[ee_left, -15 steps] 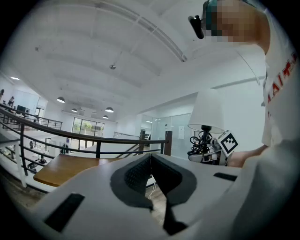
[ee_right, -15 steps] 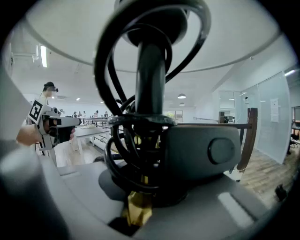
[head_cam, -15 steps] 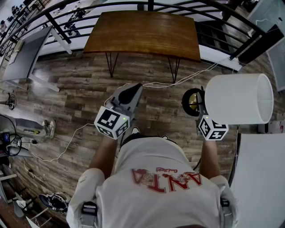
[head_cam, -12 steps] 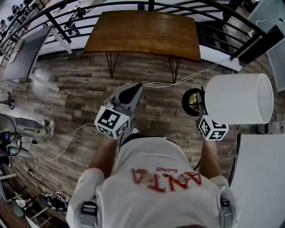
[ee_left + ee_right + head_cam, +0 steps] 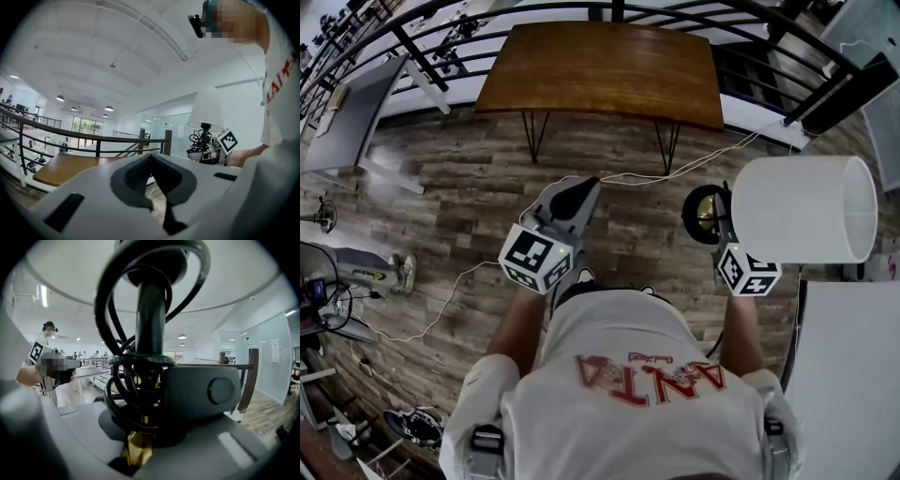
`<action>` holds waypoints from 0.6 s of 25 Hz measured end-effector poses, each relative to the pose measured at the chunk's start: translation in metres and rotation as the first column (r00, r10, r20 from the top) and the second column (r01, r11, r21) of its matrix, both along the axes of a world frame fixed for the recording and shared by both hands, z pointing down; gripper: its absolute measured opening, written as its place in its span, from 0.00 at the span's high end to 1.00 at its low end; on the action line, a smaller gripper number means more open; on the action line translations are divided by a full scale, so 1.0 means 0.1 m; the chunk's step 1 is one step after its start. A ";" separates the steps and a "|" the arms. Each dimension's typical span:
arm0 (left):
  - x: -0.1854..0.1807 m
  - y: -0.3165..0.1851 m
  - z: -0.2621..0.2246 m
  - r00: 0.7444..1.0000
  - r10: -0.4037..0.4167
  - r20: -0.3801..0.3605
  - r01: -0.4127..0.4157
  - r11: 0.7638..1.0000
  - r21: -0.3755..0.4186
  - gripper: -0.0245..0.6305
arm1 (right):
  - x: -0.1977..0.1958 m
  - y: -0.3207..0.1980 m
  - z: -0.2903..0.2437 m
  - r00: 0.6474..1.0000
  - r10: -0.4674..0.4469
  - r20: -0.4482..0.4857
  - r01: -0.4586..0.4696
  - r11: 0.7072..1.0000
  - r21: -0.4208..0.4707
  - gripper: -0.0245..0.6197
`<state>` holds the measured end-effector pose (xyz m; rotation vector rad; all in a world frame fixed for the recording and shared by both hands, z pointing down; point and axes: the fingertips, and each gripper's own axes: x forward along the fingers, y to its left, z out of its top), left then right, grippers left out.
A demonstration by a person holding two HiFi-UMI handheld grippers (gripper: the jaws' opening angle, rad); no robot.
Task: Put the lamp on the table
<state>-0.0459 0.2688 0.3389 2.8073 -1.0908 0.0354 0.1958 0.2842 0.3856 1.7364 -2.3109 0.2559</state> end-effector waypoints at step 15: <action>-0.51 -0.38 0.11 0.999 0.033 0.017 -0.033 0.999 -0.011 0.95 | -0.41 -0.34 0.13 0.998 0.059 0.023 -0.059 0.998 -0.005 0.87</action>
